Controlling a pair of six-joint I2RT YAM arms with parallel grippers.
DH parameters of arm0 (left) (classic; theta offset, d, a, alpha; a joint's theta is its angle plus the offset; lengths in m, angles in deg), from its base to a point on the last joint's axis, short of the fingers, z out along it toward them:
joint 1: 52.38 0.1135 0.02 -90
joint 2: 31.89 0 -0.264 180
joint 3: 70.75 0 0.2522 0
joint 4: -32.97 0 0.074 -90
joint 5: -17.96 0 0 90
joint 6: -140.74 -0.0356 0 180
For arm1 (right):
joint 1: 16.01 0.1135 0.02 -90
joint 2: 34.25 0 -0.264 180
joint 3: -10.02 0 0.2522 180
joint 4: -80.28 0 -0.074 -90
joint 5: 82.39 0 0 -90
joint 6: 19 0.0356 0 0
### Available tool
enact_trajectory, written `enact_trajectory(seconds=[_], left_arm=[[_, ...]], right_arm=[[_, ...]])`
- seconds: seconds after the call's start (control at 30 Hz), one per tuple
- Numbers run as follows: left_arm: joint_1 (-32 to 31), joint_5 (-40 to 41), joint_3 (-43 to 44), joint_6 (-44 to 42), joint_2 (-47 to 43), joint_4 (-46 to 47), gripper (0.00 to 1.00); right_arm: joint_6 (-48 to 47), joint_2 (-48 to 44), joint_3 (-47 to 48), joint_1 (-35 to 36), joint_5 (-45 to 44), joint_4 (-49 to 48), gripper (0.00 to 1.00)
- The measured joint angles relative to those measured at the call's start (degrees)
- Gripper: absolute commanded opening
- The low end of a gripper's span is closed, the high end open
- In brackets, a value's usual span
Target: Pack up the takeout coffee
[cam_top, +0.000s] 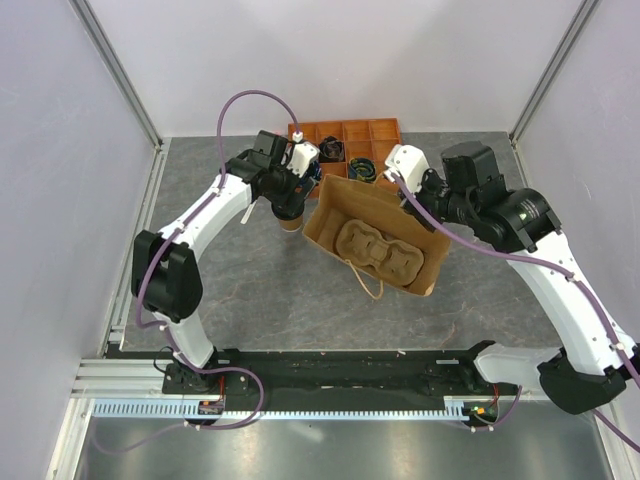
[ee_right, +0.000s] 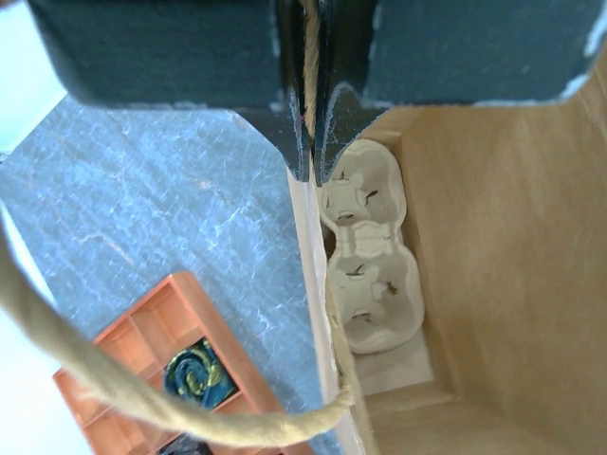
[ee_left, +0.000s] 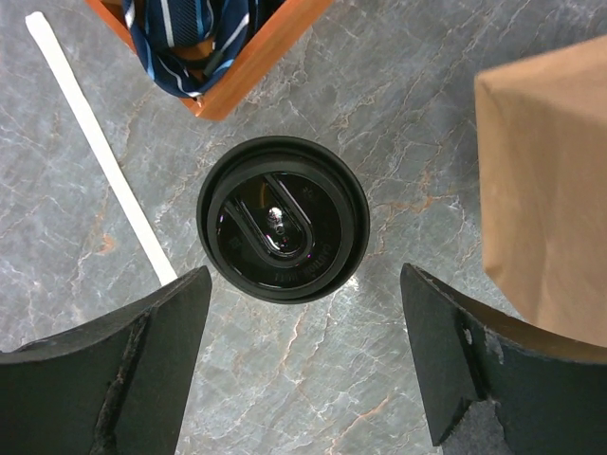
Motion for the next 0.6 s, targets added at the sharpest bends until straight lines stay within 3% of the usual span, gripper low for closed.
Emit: enact_trajectory(seconds=[0.27,0.6], left_arm=[[0.00,0.00,0.17,0.02,1.84,0.48,0.90],[0.00,0.13,0.70,0.04,4.98,0.87,0.91]], right_arm=[[-3.89,-2.12,-3.08,0.85,-1.95,-3.23,0.00],[-5.66,-4.68,-6.88,1.46,-10.99,-8.94,0.00]])
